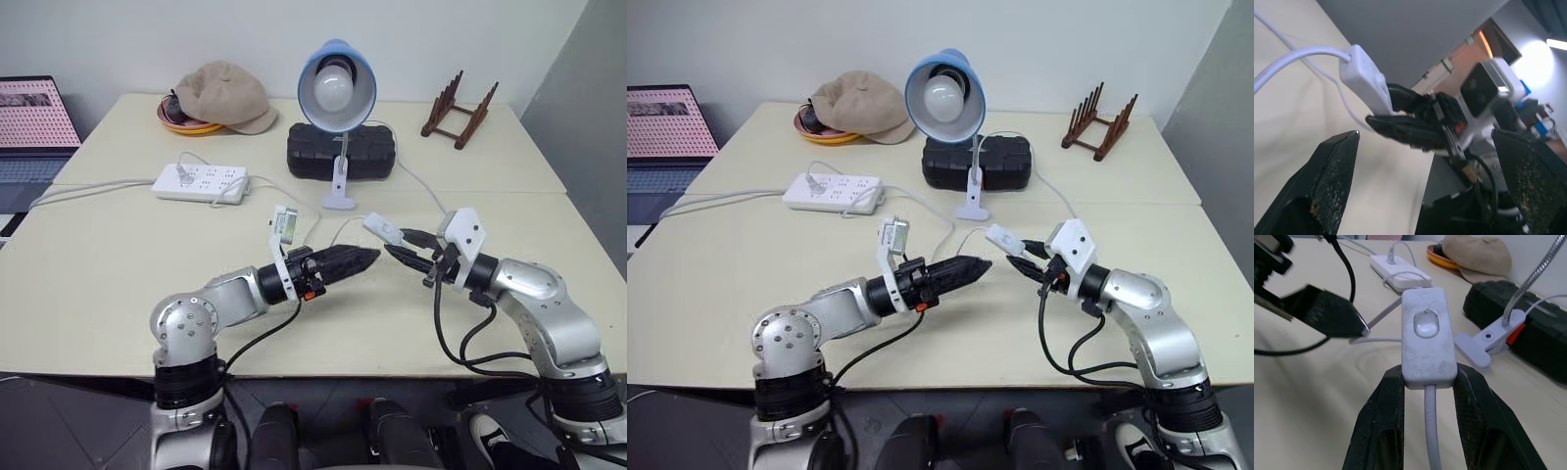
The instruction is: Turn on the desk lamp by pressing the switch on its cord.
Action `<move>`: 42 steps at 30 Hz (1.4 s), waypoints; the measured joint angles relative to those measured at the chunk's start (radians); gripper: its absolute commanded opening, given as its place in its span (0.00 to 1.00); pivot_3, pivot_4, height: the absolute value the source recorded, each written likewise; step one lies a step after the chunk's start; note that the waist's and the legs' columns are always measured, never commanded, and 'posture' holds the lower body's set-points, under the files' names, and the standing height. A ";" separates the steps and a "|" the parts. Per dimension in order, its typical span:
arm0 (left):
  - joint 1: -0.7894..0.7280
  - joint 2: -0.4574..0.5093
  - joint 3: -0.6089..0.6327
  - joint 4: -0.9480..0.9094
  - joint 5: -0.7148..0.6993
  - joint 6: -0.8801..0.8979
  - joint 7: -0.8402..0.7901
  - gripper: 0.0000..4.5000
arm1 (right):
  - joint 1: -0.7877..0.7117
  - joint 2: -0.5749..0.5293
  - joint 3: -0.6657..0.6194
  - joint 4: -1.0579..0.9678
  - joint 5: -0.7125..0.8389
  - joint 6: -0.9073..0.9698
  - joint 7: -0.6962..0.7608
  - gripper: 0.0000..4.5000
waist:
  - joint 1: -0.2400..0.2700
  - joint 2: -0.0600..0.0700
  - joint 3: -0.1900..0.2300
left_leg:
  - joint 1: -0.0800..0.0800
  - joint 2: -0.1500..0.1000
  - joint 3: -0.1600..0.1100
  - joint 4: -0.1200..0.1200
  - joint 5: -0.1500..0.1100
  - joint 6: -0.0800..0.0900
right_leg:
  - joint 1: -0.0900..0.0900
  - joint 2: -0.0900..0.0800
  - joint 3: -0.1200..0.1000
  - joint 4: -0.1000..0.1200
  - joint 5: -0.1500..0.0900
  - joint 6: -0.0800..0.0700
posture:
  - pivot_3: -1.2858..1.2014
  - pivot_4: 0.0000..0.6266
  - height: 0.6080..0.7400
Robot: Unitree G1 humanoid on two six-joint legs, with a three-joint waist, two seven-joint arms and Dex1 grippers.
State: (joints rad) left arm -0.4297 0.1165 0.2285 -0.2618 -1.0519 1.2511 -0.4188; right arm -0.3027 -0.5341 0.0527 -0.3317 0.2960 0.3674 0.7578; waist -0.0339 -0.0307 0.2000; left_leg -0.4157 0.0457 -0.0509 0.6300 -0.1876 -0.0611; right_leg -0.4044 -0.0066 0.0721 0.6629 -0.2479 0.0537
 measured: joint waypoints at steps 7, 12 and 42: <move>-0.047 -0.035 0.027 0.071 -0.043 -0.039 0.062 1.00 | 0.002 -0.001 0.011 -0.001 -0.011 -0.067 0.007 0.23 | 0.002 0.000 0.000 | -0.002 0.000 0.000 -0.002 0.000 0.000 | -0.001 0.000 0.000 -0.001 0.001 0.003 | 0.52 0.24 1.00; -0.074 -0.043 0.026 0.108 -0.072 -0.053 0.079 1.00 | 0.009 -0.001 0.014 -0.025 -0.009 -0.076 0.009 0.23 | 0.001 0.000 0.000 | -0.002 0.000 0.000 -0.002 0.000 0.000 | -0.001 0.000 0.000 -0.001 0.001 0.002 | 0.52 0.24 1.00; -0.081 -0.002 -0.005 0.147 -0.149 -0.081 0.060 0.11 | 0.015 -0.007 0.017 -0.049 -0.010 -0.098 0.009 0.23 | 0.001 0.000 0.000 | -0.002 0.000 0.000 -0.002 0.000 0.000 | -0.001 0.000 0.000 -0.003 -0.001 0.000 | 0.52 0.24 1.00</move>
State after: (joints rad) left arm -0.5110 0.1143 0.2236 -0.1151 -1.2011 1.1698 -0.3583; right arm -0.2873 -0.5412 0.0696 -0.3811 0.2861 0.2699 0.7667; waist -0.0327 -0.0307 0.2001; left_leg -0.4177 0.0457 -0.0506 0.6277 -0.1877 -0.0612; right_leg -0.4054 -0.0066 0.0720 0.6598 -0.2488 0.0532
